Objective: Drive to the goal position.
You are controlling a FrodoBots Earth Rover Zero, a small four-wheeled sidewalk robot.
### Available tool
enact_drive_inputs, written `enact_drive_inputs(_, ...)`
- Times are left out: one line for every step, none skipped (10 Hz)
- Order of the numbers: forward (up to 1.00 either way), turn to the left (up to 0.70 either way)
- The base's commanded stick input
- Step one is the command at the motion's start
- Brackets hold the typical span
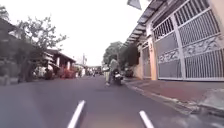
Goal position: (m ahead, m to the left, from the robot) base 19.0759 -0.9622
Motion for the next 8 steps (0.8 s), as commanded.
enact_drive_inputs(1.00,0.03)
enact_drive_inputs(1.00,-0.32)
enact_drive_inputs(1.00,-0.14)
enact_drive_inputs(1.00,0.05)
enact_drive_inputs(1.00,0.23)
enact_drive_inputs(1.00,0.34)
enact_drive_inputs(1.00,-0.40)
enact_drive_inputs(1.00,-0.40)
